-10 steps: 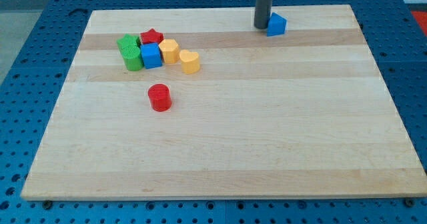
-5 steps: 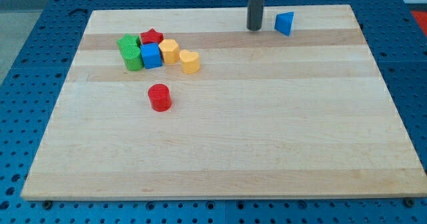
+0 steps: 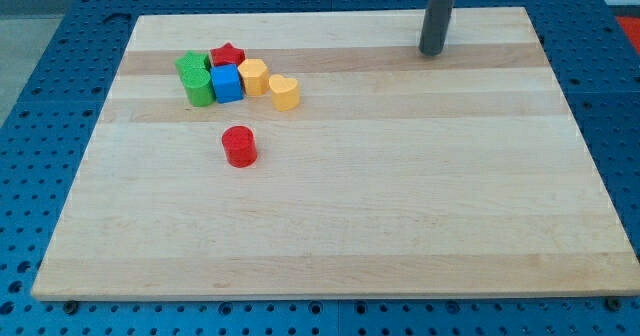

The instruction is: Move the blue triangle towards the top right corner

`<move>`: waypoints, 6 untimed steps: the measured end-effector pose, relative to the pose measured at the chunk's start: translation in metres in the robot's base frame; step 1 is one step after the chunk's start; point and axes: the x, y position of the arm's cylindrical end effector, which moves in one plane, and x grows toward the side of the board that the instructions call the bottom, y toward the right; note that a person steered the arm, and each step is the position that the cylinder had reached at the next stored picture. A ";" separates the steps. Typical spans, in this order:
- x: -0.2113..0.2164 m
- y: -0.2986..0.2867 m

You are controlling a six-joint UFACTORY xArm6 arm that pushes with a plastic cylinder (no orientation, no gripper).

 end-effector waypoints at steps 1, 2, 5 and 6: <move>0.002 -0.003; -0.004 -0.002; -0.039 0.007; -0.046 0.022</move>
